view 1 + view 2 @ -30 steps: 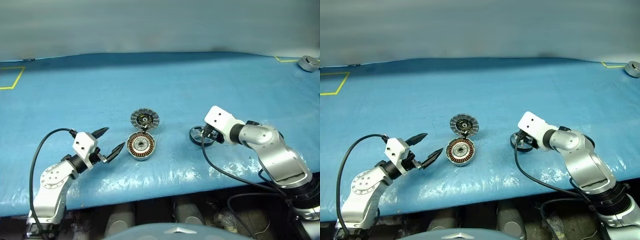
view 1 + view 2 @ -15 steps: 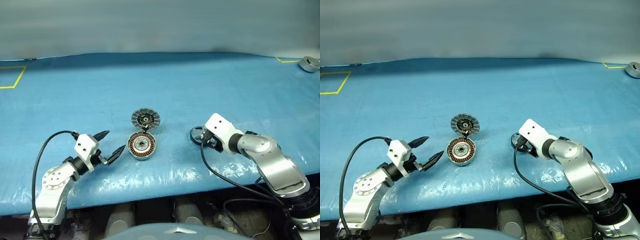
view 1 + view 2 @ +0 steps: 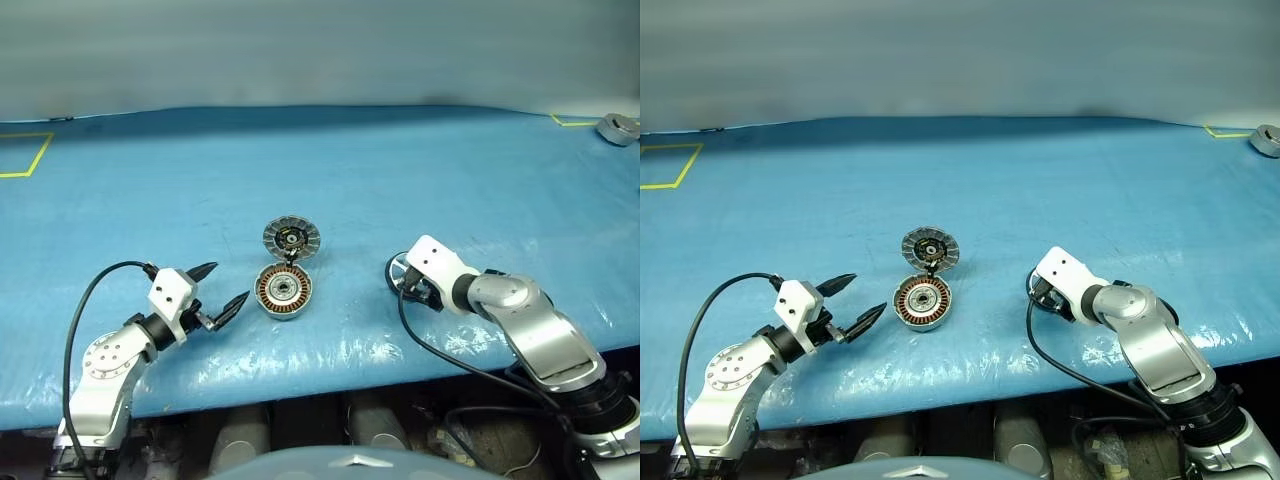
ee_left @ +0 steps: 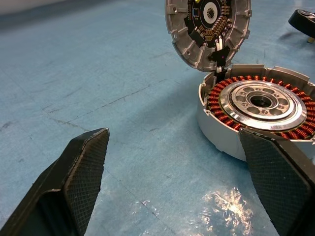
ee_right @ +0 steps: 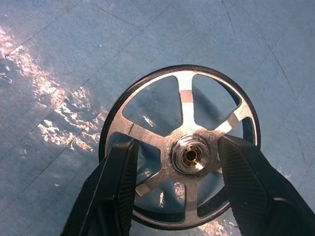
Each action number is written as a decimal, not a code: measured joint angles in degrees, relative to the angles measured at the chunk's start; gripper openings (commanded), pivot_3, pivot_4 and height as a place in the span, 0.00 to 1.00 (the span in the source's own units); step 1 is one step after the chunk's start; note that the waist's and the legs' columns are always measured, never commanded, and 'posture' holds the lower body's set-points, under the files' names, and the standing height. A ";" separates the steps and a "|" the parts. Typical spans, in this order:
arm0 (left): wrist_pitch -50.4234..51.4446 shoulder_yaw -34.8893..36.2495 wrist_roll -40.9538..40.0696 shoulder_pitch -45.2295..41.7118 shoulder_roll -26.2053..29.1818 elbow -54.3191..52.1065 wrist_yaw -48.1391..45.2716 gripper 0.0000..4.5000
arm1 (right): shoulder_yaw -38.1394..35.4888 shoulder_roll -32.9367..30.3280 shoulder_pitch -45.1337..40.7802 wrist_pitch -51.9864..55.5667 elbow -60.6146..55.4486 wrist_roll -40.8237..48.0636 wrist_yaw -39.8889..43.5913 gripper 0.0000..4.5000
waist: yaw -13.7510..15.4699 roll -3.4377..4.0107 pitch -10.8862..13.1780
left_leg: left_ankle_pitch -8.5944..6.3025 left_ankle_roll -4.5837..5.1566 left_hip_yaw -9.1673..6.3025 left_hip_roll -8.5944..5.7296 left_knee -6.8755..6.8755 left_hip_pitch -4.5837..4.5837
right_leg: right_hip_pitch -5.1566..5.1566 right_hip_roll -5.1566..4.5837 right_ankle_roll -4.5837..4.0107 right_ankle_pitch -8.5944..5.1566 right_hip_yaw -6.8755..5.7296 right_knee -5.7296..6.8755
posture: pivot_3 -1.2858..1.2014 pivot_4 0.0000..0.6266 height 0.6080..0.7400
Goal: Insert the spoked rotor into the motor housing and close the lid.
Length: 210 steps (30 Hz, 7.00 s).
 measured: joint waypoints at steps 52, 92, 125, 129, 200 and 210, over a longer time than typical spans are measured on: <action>-11.53 0.47 -3.59 -2.88 3.25 8.95 -16.16 1.00 | 7.16 20.55 -8.67 -16.41 4.85 18.40 8.85 0.41 | -0.57 -0.03 0.00 | 0.00 0.01 -0.08 0.03 0.05 -0.02 | -0.02 0.03 0.01 0.04 -0.05 0.10 | 0.52 0.24 1.00; -13.90 0.07 -3.47 -2.13 1.62 11.52 -15.17 1.00 | 13.53 19.71 -12.64 -23.28 11.52 3.72 9.51 0.91 | -0.55 -0.02 0.00 | 0.00 0.00 -0.11 0.02 0.07 -0.02 | -0.01 0.03 0.03 0.06 -0.06 0.12 | 0.52 0.24 1.00; -13.55 0.80 -3.51 -0.66 2.22 11.52 -14.49 1.00 | 17.84 22.29 -15.35 -29.11 7.24 -0.69 9.79 0.91 | -0.69 -0.01 0.01 | 0.00 0.00 -0.11 0.03 0.07 0.00 | -0.03 0.03 0.00 0.04 -0.08 0.15 | 0.52 0.24 1.00; -13.59 1.01 -3.51 -0.56 2.23 11.52 -14.34 1.00 | 23.71 23.17 -18.42 -31.04 9.44 -6.87 9.84 0.91 | -0.69 -0.01 0.01 | 0.00 0.00 -0.11 0.03 0.07 -0.01 | -0.05 0.03 -0.03 0.08 -0.08 0.16 | 0.52 0.24 1.00; -16.53 0.52 -1.06 1.52 0.88 13.61 -11.19 1.00 | 29.97 29.29 -27.71 -12.00 13.35 -13.81 12.80 0.23 | -0.87 0.09 0.04 | 0.03 -0.06 -0.86 0.08 -0.11 -0.08 | 0.03 -0.02 -0.39 0.14 -0.99 0.20 | 0.52 0.24 1.00; -16.54 0.52 -0.96 1.50 0.59 13.61 -10.59 1.00 | 30.65 29.09 -27.92 -12.04 13.12 -14.06 13.17 0.01 | -0.70 0.10 0.04 | 0.06 -0.11 -0.94 0.07 -0.11 -0.08 | 0.07 -0.03 -0.41 0.13 -1.08 0.20 | 0.52 0.24 1.00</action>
